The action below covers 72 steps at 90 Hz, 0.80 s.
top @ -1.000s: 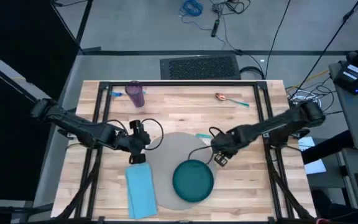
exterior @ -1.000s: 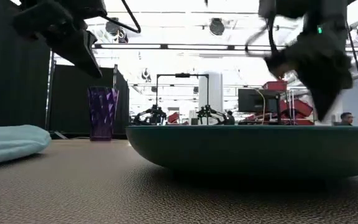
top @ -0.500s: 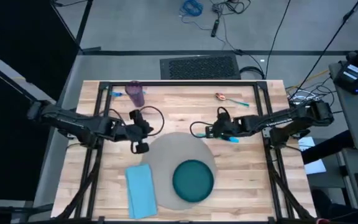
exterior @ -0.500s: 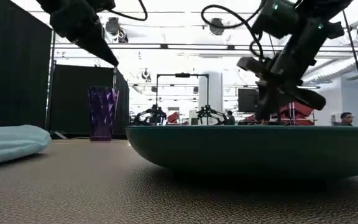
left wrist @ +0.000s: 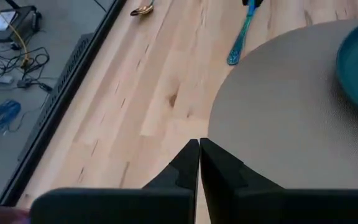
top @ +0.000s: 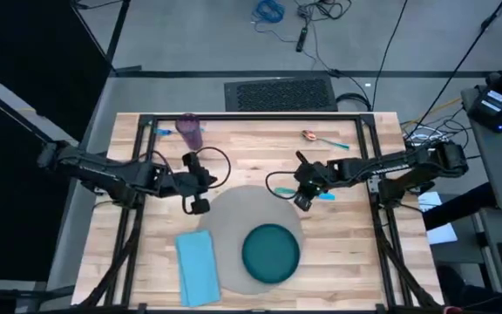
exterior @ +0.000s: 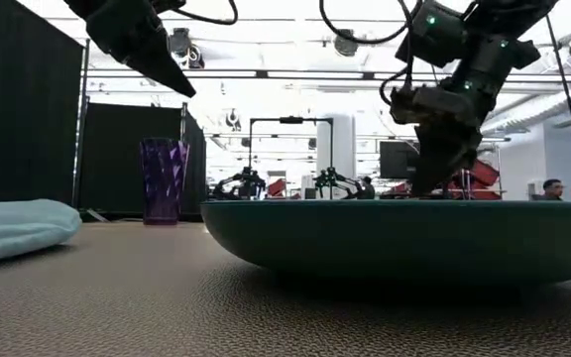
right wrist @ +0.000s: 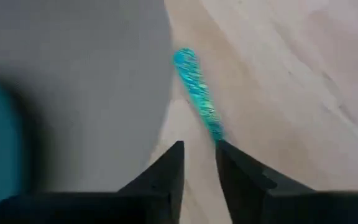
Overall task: Set table place
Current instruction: Move the iridescent knife to the bottom right of the table
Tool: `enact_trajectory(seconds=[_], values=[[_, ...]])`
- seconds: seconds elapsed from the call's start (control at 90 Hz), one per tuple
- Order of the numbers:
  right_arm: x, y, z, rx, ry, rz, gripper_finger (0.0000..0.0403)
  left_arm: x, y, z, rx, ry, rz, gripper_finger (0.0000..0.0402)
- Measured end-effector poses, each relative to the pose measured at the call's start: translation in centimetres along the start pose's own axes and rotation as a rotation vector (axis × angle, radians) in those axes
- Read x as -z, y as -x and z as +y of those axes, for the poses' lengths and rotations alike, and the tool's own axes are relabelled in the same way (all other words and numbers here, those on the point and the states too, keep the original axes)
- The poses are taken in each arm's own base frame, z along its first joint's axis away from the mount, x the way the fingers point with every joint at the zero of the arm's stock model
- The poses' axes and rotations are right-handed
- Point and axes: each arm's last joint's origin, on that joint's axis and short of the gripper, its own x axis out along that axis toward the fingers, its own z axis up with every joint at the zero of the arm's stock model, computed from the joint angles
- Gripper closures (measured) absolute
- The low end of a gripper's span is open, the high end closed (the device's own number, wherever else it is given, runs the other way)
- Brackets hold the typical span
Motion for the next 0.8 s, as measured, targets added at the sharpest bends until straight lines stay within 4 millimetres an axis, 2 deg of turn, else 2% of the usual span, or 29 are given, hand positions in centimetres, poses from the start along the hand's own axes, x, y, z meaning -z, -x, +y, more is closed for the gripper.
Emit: enact_trajectory(seconds=[0.233, 0.511, 0.8], values=[[-0.2, -0.7, -1.4, 0.008, 0.05, 0.063, 0.0276, -0.3, 0.0, 0.0, 0.004, 0.022, -0.024, 0.0402], [0.4, -3.4, -1.7, 0.035, 0.096, 0.173, 0.0277, -0.2, 0.0, 0.0, 0.016, 0.041, -0.022, 0.0402], [0.5, -3.9, -1.7, 0.034, 0.083, 0.193, 0.0283, -0.2, 0.0, -0.1, 0.023, 0.044, -0.015, 0.0402]])
